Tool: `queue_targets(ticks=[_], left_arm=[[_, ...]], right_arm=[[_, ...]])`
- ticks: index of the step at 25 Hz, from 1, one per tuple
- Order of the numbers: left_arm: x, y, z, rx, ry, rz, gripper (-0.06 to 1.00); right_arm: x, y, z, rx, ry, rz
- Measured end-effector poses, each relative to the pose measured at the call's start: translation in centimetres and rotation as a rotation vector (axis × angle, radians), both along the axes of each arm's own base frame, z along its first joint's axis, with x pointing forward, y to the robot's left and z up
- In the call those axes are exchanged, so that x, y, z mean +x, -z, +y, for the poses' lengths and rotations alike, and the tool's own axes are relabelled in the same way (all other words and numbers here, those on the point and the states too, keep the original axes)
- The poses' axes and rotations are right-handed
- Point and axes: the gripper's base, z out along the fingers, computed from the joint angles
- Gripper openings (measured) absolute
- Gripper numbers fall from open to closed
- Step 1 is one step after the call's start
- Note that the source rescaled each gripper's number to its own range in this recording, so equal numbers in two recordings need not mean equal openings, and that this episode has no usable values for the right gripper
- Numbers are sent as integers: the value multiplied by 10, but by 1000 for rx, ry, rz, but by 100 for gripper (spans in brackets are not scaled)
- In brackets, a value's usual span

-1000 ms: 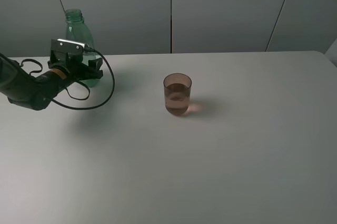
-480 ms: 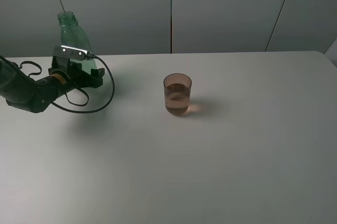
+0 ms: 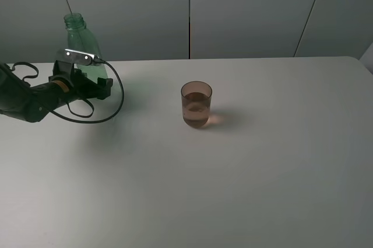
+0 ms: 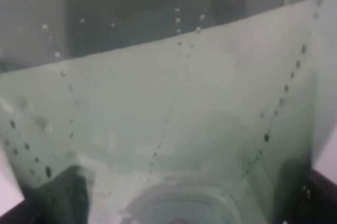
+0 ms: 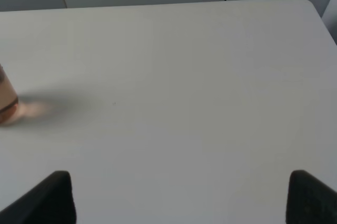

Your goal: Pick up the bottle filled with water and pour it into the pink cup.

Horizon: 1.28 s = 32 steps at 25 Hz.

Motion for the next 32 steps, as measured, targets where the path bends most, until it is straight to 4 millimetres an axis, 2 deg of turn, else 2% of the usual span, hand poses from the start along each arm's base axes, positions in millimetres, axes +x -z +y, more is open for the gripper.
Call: queue_targets(ticks=[7, 11, 15, 20, 24, 28, 32], left_arm=[[-22, -8, 5, 21, -17, 90, 86], [-41, -22, 8, 39, -26, 146, 86], [-52, -64, 11, 68, -40, 181, 86], [-71, -136, 18, 84, -96, 230, 86], [-97, -188, 24, 57, -148, 248, 86], [-132, -219, 25, 34, -138, 305, 86], [-163, -234, 25, 21, -96, 331, 86]], right_arm=[[0, 0, 0, 0, 0, 0], [0, 0, 0, 0, 0, 0], [0, 0, 0, 0, 0, 0], [0, 0, 0, 0, 0, 0], [0, 0, 0, 0, 0, 0], [0, 0, 0, 0, 0, 0], [0, 0, 0, 0, 0, 0]])
